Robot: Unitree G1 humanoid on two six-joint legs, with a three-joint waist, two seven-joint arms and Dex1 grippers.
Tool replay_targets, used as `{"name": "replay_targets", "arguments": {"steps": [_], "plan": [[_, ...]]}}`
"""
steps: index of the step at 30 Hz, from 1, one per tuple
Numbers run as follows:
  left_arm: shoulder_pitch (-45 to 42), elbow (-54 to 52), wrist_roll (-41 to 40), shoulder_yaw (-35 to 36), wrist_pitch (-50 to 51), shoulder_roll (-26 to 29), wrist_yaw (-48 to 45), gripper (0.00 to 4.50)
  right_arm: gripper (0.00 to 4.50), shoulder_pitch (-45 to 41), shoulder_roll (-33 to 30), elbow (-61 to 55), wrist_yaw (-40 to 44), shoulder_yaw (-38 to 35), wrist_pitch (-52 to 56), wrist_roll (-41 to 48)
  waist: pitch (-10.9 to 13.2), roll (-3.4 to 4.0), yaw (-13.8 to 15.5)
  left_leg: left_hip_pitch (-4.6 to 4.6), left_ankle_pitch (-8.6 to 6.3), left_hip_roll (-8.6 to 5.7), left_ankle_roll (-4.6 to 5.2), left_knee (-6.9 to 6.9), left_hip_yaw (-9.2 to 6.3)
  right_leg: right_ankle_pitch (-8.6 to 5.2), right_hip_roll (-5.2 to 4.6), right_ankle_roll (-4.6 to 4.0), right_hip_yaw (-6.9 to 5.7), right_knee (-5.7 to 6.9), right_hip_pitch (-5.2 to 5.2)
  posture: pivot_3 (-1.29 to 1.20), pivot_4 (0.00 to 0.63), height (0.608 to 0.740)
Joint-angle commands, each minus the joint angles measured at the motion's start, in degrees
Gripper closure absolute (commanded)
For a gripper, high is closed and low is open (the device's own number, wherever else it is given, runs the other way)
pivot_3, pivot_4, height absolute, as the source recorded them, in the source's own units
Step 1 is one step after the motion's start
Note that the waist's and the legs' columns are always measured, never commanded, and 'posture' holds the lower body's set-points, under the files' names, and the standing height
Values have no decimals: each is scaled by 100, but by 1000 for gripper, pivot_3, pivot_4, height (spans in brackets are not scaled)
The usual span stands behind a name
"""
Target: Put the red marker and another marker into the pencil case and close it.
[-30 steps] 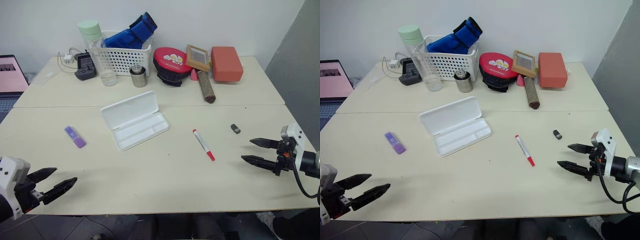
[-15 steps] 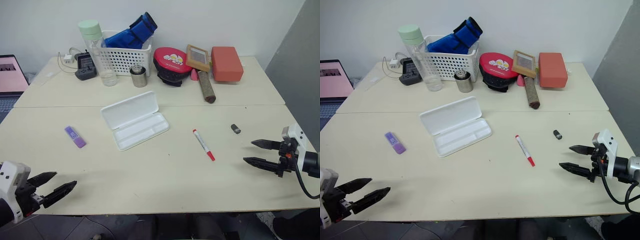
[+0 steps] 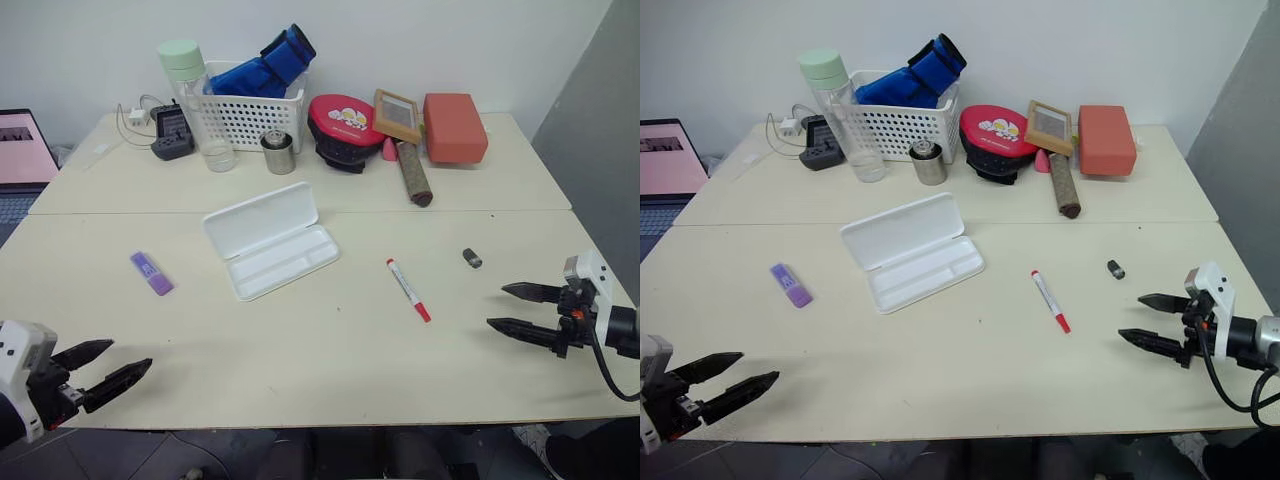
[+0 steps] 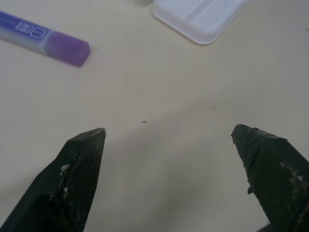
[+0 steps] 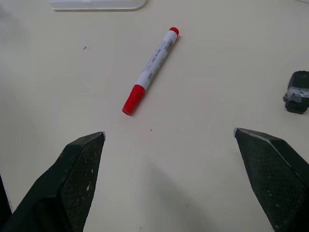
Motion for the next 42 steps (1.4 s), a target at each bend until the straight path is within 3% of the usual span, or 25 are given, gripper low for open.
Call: {"name": "replay_targets", "arguments": {"steps": [1,8,15,21,30,42], "plan": [[-351,-595,-320,-386,209,123,50,51,0,-133,-51,-631,209,-402,30,532,2,3,16,0,0,0,0,0,0,0,0,1,0,0,0,0,150,740],[-2455,-759,-51,-2635,580,163,531,51,0,-689,-289,-1368,-136,-243,483,855,3,3,80,1,0,-5,0,1,-2,4,6,7,-3,-2,5,0,150,740],[-4571,805,854,-4306,117,-248,397,51,0,-1302,-57,-1962,-742,85,499,813,6,-3,67,-4,1,-12,0,3,3,11,11,17,-11,9,-6,0,150,740],[-5411,1871,1625,-5231,-460,-603,93,51,0,-1038,-12,-2186,-920,82,490,730,8,-6,79,-23,2,-20,-1,10,3,11,14,19,-11,12,-21,0,150,740],[-5716,2599,2406,-5676,-736,-922,262,51,0,-971,-25,-2290,-1047,26,478,763,8,-7,52,-23,3,-16,1,14,-3,13,13,23,-12,20,-23,0,150,740],[-5617,2459,2511,-5588,-609,-1063,321,1641,0,-1024,-82,-2246,-978,12,461,785,7,-7,51,-20,3,-20,1,17,0,14,13,24,-11,21,-21,0,150,740]]}}
